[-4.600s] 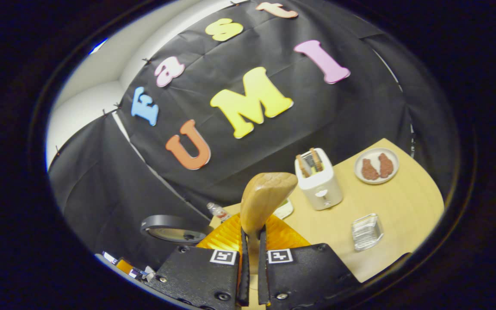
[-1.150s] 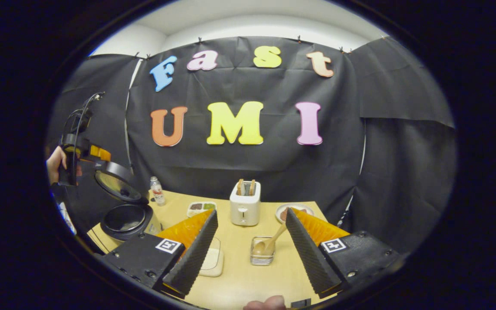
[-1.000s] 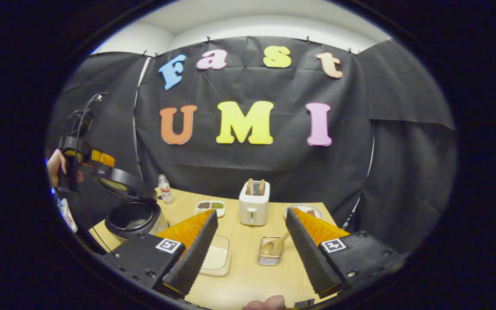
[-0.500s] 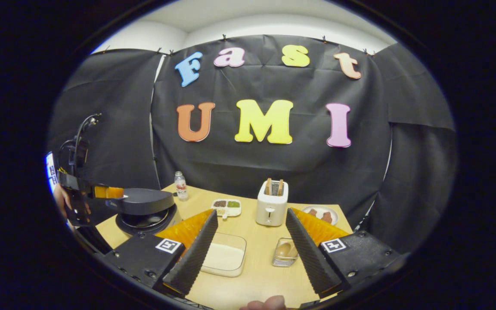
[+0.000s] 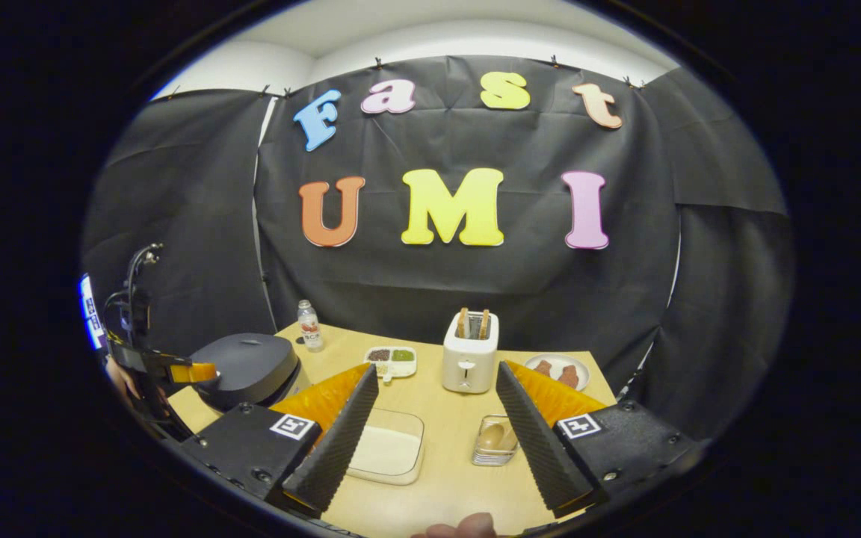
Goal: Close the left gripper, press the button to open the rice cooker; take a wooden spoon from the chopstick holder with the right hand, scoop a spoonful of rice and pour it into the rice cooker, then put the wooden spoon back into the chopstick holder.
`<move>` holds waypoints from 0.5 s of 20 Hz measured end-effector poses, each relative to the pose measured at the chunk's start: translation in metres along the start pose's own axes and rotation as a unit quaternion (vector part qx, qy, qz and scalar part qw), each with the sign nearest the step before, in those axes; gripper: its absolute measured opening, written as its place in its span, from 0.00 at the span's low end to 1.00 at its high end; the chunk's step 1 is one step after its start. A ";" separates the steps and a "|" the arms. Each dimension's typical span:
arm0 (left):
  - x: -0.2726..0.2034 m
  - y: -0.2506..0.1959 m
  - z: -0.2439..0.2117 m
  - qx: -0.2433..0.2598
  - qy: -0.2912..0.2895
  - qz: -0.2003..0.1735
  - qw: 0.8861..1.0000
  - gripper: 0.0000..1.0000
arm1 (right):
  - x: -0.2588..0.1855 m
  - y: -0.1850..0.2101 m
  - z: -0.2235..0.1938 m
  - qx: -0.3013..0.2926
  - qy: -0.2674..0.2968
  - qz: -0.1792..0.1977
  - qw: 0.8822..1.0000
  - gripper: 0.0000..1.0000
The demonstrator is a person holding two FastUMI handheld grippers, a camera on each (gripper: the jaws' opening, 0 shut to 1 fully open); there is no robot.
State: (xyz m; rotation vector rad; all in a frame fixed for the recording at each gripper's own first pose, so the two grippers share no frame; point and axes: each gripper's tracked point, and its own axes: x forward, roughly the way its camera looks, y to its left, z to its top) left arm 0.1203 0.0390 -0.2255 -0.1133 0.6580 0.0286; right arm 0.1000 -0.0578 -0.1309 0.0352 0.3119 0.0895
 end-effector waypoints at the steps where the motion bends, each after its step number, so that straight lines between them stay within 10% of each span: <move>1: 0.002 0.002 -0.003 -0.007 0.006 0.003 1.000 0.98 | 0.003 0.000 -0.002 0.001 0.002 0.002 1.000 1.00; 10: 0.003 0.007 -0.019 0.016 0.015 0.022 1.000 0.98 | 0.037 0.005 -0.004 0.019 0.003 0.040 0.999 1.00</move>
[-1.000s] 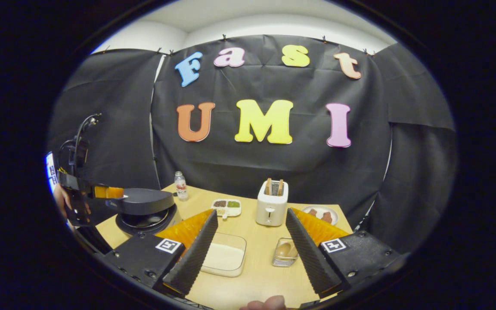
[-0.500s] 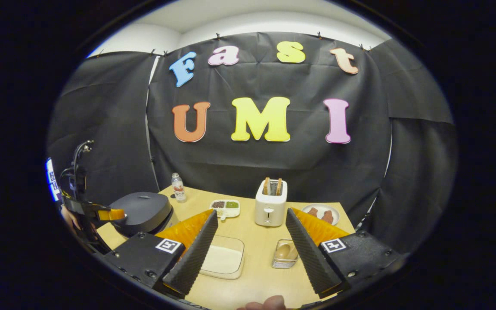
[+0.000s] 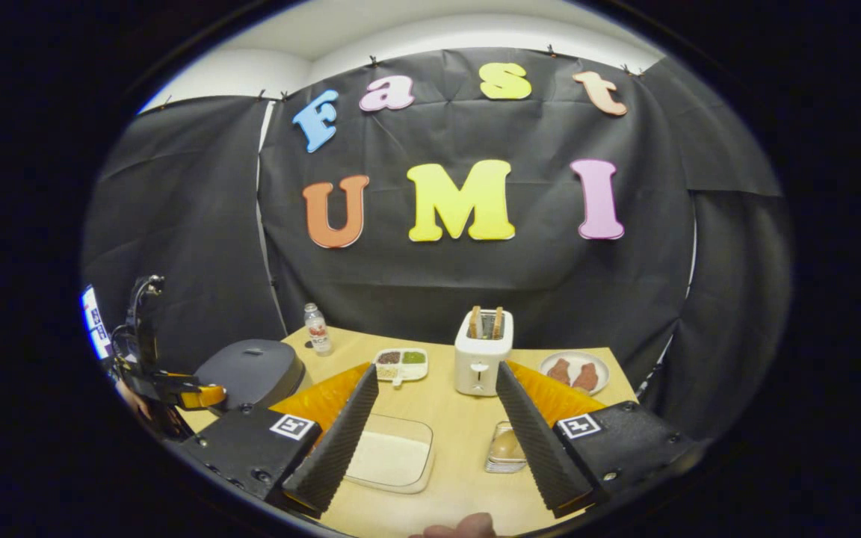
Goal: Close the left gripper, press the button to open the rice cooker; take a wooden spoon from the chopstick holder with the right hand, scoop a spoonful of rice and pour it into the rice cooker, then put the wooden spoon back into the chopstick holder.
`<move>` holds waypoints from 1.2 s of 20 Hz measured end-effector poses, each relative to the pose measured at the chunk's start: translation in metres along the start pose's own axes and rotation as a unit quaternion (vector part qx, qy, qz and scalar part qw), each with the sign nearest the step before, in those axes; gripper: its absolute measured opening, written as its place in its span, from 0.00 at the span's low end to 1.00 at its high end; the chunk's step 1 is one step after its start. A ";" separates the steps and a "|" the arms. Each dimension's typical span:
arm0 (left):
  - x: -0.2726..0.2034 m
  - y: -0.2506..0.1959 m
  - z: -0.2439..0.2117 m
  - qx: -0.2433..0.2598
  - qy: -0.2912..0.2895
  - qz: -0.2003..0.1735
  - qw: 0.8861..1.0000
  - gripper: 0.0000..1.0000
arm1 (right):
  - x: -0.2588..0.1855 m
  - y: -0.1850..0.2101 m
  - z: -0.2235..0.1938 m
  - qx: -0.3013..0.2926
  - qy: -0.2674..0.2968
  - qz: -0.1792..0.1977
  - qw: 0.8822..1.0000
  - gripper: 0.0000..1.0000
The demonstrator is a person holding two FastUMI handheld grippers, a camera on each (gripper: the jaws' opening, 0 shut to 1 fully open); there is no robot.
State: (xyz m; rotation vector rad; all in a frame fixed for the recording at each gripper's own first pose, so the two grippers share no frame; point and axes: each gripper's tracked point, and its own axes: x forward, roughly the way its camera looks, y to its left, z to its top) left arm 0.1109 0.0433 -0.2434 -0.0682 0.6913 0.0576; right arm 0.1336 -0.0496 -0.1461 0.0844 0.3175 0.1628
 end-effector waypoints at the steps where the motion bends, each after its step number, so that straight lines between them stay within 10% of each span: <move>1: 0.000 0.000 0.001 -0.001 0.000 0.001 1.000 0.97 | 0.004 0.000 -0.002 0.002 0.001 0.005 1.000 1.00; 12: -0.007 0.002 0.025 0.014 -0.050 0.016 0.999 0.94 | -0.007 -0.004 0.007 0.010 -0.022 0.004 1.000 1.00; 24: -0.195 -0.037 0.103 0.036 -0.228 -0.119 0.966 0.95 | -0.132 0.052 0.046 -0.002 -0.084 -0.087 0.993 1.00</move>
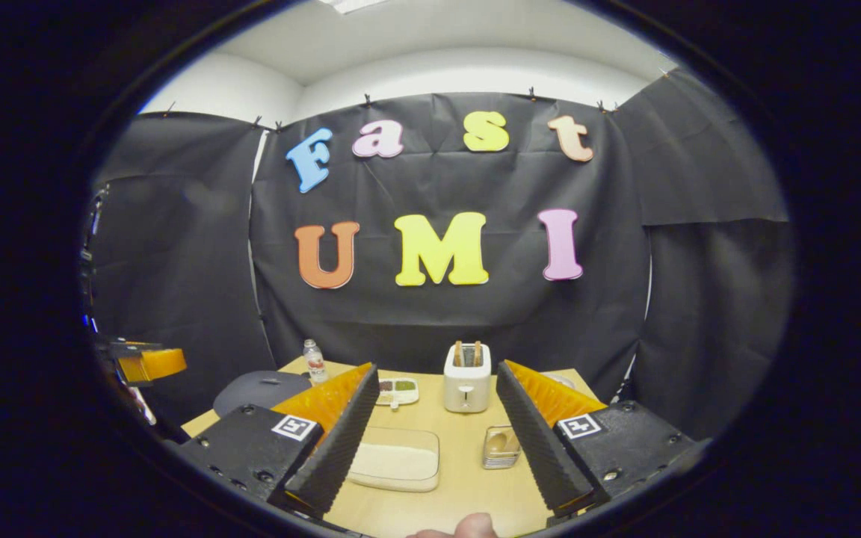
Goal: Close the left gripper, press the button to open the rice cooker; take a wooden spoon from the chopstick holder with the right hand, scoop a spoonful of rice and pour it into the rice cooker, then put the wooden spoon back into the chopstick holder.
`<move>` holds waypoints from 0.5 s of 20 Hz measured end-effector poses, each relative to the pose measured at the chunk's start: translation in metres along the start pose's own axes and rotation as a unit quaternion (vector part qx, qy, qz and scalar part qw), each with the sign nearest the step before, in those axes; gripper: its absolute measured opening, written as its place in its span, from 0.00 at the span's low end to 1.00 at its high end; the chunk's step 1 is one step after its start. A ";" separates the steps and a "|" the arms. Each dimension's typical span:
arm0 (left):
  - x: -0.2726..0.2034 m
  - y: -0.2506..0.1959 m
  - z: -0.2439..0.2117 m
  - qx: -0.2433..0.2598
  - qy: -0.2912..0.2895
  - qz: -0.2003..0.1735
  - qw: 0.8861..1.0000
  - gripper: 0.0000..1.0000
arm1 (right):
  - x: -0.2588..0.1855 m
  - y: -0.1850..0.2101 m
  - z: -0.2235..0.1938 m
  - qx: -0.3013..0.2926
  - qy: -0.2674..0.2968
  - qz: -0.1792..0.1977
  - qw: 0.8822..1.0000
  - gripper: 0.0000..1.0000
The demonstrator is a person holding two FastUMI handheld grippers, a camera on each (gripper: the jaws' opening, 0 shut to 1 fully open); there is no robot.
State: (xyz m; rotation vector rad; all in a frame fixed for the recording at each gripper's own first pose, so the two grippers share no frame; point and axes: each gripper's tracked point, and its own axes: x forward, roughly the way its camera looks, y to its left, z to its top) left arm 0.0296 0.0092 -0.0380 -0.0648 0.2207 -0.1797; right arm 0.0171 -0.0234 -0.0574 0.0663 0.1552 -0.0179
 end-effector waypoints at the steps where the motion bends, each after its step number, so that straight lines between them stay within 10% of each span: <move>1: -0.011 -0.008 0.007 0.007 -0.013 -0.015 1.000 0.95 | -0.012 0.004 0.003 -0.001 -0.003 -0.005 1.000 0.96; 10: -0.071 -0.051 0.033 0.035 -0.073 -0.080 0.994 0.94 | -0.086 0.035 0.007 -0.006 -0.010 -0.037 0.999 1.00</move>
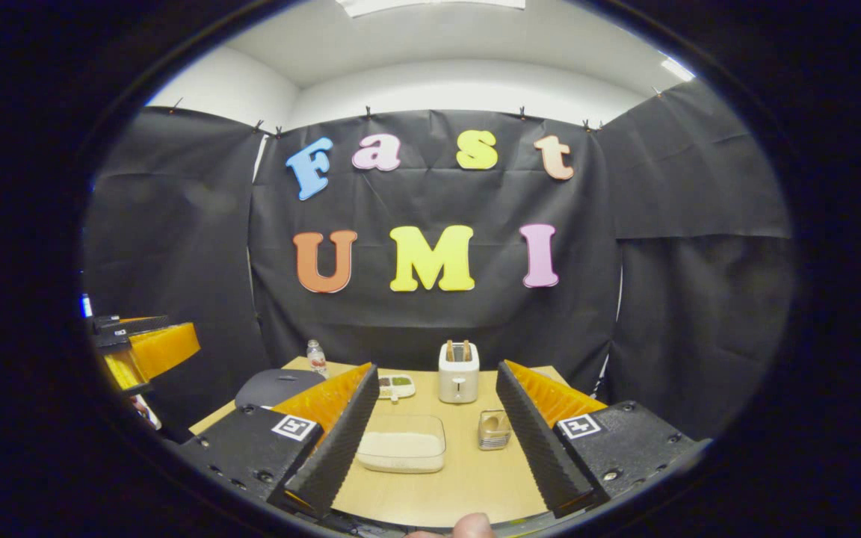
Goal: Close the left gripper, press the button to open the rice cooker; take a wooden spoon from the chopstick holder with the right hand, scoop a spoonful of rice and pour it into the rice cooker, then put the wooden spoon back into the chopstick holder.
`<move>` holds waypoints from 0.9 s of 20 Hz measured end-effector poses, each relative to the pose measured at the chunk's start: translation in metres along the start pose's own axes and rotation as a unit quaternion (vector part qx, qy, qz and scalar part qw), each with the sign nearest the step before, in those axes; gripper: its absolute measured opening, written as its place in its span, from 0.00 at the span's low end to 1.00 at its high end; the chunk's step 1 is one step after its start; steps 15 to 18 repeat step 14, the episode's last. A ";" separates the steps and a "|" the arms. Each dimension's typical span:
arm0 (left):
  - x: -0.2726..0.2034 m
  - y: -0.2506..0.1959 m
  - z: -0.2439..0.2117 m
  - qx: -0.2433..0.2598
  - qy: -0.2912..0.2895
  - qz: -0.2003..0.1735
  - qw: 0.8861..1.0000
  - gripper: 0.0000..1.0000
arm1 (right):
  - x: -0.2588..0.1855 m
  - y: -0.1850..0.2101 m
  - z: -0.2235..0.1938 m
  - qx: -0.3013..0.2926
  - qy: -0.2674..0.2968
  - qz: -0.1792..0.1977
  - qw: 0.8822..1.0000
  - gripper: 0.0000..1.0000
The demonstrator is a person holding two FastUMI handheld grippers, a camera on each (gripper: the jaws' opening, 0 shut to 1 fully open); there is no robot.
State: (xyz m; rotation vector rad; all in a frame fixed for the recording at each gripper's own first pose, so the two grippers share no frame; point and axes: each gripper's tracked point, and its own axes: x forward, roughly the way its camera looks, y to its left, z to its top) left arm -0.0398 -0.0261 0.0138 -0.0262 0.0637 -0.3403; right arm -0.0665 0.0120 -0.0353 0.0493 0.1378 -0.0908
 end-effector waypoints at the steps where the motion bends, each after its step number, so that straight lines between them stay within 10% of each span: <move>1: -0.002 -0.003 0.000 0.002 0.000 -0.003 1.000 0.94 | -0.005 0.003 -0.002 -0.001 0.001 0.003 1.000 1.00; 18: -0.010 -0.003 0.000 0.000 -0.010 0.006 1.000 1.00 | -0.011 0.009 -0.003 -0.004 0.000 0.006 1.000 1.00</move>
